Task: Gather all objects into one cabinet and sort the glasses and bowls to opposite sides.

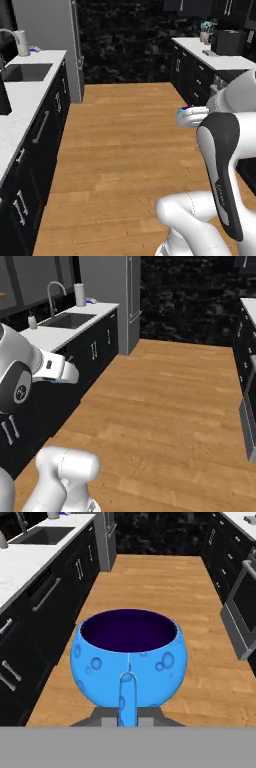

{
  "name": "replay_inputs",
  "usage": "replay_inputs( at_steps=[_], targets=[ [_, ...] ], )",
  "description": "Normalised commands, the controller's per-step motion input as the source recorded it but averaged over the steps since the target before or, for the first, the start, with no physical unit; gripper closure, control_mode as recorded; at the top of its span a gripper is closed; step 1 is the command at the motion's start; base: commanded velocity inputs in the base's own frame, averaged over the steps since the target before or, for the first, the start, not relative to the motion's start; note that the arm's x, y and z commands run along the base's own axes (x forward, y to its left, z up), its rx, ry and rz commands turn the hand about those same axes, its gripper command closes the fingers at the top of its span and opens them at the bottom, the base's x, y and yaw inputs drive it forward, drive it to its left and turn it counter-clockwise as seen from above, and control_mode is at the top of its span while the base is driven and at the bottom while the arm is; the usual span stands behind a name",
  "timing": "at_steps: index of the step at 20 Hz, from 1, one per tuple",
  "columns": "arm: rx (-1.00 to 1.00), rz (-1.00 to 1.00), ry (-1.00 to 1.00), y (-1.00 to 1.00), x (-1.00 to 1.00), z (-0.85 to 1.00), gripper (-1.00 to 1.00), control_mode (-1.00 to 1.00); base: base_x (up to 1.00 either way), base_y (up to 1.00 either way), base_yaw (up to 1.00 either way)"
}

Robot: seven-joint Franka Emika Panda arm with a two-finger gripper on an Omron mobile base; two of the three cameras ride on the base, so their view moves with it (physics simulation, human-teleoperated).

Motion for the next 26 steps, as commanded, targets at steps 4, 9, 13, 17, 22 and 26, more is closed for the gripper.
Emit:
replay_inputs(
  at_steps=[4, 9, 13, 17, 22, 26],
  targets=[
    [0.00, 0.00, 0.00, 0.00, 0.00, 0.00, 1.00, 1.00, 0.56, 0.17, -0.43],
    [0.00, 0.00, 0.00, 0.00, 0.00, 0.00, 1.00, 1.00, 0.97, 0.12, -0.06],
    [0.00, 0.00, 0.00, 0.00, 0.00, 0.00, 1.00, 1.00, 1.00, 0.03, 0.00],
    [0.00, 0.00, 0.00, 0.00, 0.00, 0.00, 1.00, 1.00, 1.00, 0.08, 0.00],
    [0.00, 0.00, 0.00, 0.00, 0.00, 0.00, 1.00, 1.00, 1.00, 0.23, 0.00],
    [0.00, 0.00, 0.00, 0.00, 0.00, 0.00, 1.00, 1.00, 1.00, 0.28, 0.00]
  ],
)
